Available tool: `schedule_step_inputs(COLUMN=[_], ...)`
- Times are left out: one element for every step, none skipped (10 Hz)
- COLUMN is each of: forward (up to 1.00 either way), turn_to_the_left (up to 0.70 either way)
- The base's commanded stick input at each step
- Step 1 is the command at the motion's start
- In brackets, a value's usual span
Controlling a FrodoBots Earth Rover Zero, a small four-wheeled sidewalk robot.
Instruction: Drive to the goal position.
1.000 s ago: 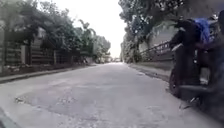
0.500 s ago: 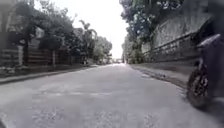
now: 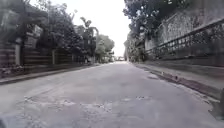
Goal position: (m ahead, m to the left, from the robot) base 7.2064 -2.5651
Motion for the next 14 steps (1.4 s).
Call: schedule_step_inputs(forward=[1.00,1.00,1.00,1.00,1.00,1.00,1.00,1.00,1.00,1.00,1.00,1.00,1.00,1.00], turn_to_the_left=[0.00,0.00,0.00,0.00,0.00,0.00,0.00,0.00,0.00,0.00,0.00,0.00,0.00,0.00])
